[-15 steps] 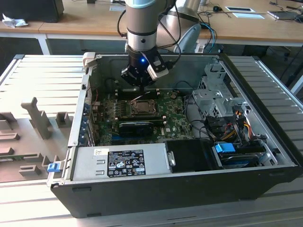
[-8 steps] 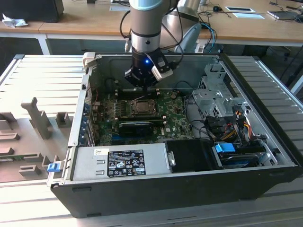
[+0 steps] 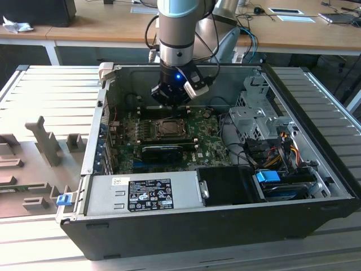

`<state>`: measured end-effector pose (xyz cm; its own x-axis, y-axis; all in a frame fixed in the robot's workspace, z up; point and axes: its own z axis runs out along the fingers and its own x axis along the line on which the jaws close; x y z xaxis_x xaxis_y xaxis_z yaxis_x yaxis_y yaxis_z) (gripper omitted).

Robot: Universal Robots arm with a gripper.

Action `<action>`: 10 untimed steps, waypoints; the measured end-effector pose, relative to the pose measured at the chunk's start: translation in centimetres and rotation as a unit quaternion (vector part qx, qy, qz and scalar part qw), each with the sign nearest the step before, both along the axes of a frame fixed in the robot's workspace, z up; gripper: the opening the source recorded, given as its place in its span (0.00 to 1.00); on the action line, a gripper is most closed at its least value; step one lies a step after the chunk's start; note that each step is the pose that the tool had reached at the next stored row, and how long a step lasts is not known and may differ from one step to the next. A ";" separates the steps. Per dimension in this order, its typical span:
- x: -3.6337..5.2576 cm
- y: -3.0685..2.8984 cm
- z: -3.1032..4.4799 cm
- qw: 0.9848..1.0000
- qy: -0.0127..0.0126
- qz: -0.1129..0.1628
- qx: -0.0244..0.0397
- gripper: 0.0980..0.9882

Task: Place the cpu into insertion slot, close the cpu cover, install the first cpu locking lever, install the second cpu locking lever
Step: 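Install the first cpu locking lever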

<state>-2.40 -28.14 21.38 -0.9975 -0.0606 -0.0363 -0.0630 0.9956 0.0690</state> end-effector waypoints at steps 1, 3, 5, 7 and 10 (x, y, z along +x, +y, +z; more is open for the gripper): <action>0.03 0.02 -0.13 1.000 0.000 0.001 0.000 0.01; 0.19 0.05 -0.37 1.000 0.000 0.001 0.000 0.01; 0.27 0.06 -0.61 1.000 0.000 0.001 0.000 0.01; 0.27 0.06 -0.81 1.000 0.000 0.001 0.000 0.01; 0.27 0.05 -0.97 1.000 0.000 0.001 -0.001 0.01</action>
